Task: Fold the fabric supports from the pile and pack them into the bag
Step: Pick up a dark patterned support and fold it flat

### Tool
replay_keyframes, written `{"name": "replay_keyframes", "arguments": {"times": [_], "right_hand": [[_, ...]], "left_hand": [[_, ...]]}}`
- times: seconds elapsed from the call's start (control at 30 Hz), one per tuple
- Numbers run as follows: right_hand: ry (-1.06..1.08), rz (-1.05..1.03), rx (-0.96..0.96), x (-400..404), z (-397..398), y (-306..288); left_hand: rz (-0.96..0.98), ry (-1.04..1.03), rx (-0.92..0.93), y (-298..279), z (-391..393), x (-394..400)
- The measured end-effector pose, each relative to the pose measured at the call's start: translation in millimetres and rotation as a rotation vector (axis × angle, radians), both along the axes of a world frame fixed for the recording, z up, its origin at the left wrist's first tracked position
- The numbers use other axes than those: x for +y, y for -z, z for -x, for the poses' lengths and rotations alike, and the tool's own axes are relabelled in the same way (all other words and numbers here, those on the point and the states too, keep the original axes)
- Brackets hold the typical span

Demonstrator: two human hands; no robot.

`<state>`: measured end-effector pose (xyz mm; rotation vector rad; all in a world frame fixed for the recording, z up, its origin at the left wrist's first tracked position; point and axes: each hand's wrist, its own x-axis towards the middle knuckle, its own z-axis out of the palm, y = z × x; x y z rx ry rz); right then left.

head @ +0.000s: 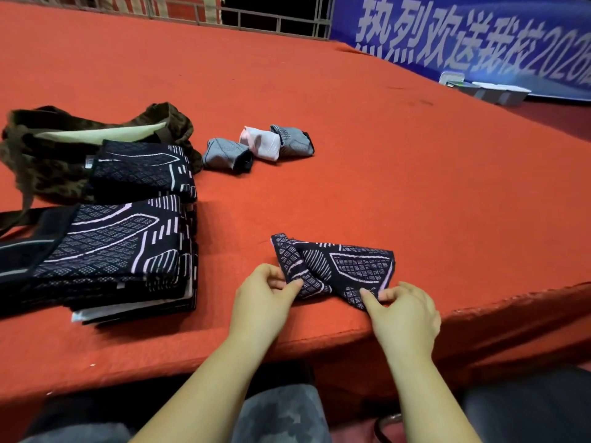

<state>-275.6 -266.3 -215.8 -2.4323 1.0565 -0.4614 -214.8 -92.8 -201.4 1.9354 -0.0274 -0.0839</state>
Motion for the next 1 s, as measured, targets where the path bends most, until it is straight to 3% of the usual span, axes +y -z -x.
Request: {"name": "replay_keyframes", "arguments": {"times": [0.1, 0.3, 0.57, 0.77, 0.83, 0.9, 1.0], "right_hand": [[-0.035, 0.019, -0.156, 4.6, -0.1, 4.6], [-0.028, -0.069, -0.390, -2.8, -4.3, -10.7], [0.048, -0.154, -0.608, -42.0, -1.3, -54.8], [-0.084, -0.382, -0.610, -40.0, -4.5, -60.5], [-0.148, -0.486, -0.538, -33.7, -4.5, -51.9], [-0.188, -0.405, -0.417, -23.2, -4.2, -35.6], [-0.277, -0.071, -0.363, 6.3, -0.5, -16.1]], "left_hand": [[0.085, -0.004, -0.030, 2.6, -0.9, 2.8], [0.495, -0.094, -0.051, -14.6, -6.3, 3.4], [0.666, -0.273, -0.208, -47.7, -22.8, 13.9], [0.665, -0.250, -0.241, -50.4, -20.1, 7.3], [0.630, -0.229, -0.175, -44.0, -18.9, 9.0], [0.536, -0.176, -0.061, -27.8, -19.2, 10.7], [0.436, -0.185, 0.036, -8.0, -13.7, 13.9]]}}
